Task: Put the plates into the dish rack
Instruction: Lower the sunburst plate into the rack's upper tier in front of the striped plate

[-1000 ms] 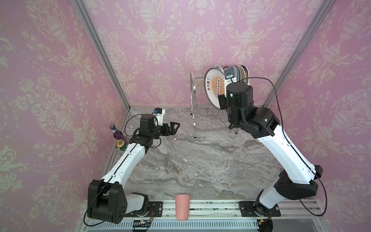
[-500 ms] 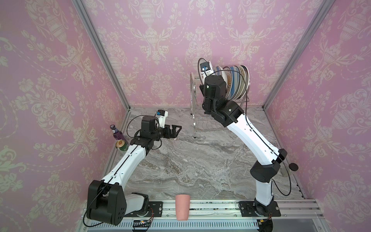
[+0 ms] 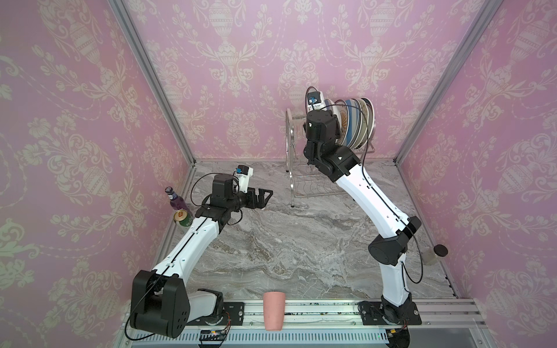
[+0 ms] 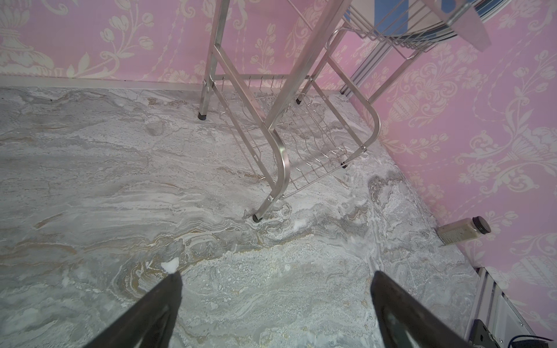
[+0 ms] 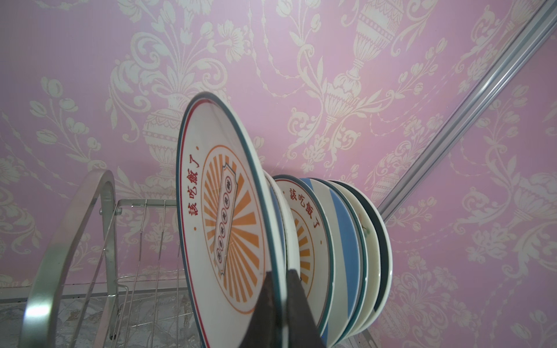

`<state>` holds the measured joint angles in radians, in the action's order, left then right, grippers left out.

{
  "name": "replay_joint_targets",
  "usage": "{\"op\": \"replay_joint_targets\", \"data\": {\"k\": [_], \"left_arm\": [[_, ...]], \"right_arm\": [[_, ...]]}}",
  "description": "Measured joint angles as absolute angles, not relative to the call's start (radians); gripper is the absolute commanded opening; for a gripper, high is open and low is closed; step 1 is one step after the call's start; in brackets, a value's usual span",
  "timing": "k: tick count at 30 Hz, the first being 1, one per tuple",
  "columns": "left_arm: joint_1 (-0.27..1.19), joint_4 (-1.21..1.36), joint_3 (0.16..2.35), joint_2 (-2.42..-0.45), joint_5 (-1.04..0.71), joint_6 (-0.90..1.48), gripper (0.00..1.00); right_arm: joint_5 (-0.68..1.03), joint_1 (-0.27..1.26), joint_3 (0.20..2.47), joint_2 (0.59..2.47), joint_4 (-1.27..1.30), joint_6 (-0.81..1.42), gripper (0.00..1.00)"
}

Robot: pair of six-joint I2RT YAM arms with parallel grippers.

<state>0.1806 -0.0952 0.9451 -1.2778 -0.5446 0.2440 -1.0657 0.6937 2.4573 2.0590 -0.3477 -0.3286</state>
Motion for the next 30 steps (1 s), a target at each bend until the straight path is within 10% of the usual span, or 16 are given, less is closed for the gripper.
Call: {"op": "replay_joint_targets", "data": {"k": [30], "left_arm": [[0.181,-0.167,0.953,-1.195,-0.545,0.191,0.99]], "right_arm": [[-1.126,0.669,2.455,2.149,-0.291,-0.303,0.0]]}}
